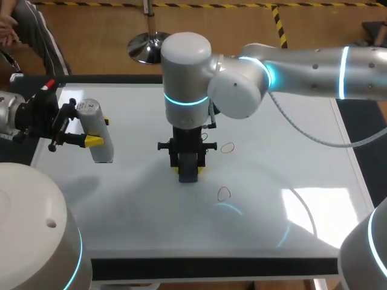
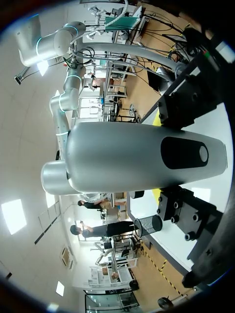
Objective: Pick up the inspection probe, press it on each red-marked spot on the whiteboard one by one, put down the probe, pick up the eraser, and wipe off all the red marks.
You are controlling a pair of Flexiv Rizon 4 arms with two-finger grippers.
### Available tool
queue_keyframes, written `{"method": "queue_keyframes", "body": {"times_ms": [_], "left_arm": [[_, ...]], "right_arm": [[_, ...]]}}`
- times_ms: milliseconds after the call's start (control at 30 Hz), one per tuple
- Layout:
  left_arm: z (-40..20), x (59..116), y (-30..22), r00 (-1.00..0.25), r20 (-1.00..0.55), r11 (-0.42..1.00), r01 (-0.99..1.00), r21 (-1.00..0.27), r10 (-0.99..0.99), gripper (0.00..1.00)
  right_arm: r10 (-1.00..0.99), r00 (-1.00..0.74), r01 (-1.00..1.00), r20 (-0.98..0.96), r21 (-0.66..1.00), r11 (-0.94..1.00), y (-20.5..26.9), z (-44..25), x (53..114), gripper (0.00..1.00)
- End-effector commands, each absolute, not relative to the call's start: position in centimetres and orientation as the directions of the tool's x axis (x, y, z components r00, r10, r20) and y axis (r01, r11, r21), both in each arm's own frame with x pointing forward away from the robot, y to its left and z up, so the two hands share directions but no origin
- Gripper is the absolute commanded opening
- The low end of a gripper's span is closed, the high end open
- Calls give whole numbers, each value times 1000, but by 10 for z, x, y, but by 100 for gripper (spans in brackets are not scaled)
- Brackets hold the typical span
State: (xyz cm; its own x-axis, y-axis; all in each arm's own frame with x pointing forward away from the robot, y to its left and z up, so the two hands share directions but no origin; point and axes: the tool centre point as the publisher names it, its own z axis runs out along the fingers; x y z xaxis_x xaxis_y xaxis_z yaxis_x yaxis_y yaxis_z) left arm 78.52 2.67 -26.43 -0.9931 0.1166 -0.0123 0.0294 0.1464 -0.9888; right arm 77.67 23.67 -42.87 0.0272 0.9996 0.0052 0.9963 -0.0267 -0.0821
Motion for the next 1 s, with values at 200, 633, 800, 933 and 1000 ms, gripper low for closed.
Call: {"method": "queue_keyframes", "body": {"times_ms": [200,633,800,933,1000], "left_arm": [[-263,785,27,-993,-15,146,32,-989,116,0],[-263,785,27,-993,-15,146,32,-989,116,0],[-263,785,27,-993,-15,146,32,-989,116,0],[-263,785,27,-993,-15,146,32,-989,116,0],[-263,785,27,-993,-15,146,32,-989,116,0]], "right_arm": [[999,49,995,20,-84,-47,197,-445,779,0],[998,51,995,48,-93,-46,176,-420,781,0],[997,17,995,70,-98,-10,168,-395,779,0],[998,0,997,56,-74,4,162,-374,774,0],[999,-3,998,50,-63,6,158,-365,772,0]]}}
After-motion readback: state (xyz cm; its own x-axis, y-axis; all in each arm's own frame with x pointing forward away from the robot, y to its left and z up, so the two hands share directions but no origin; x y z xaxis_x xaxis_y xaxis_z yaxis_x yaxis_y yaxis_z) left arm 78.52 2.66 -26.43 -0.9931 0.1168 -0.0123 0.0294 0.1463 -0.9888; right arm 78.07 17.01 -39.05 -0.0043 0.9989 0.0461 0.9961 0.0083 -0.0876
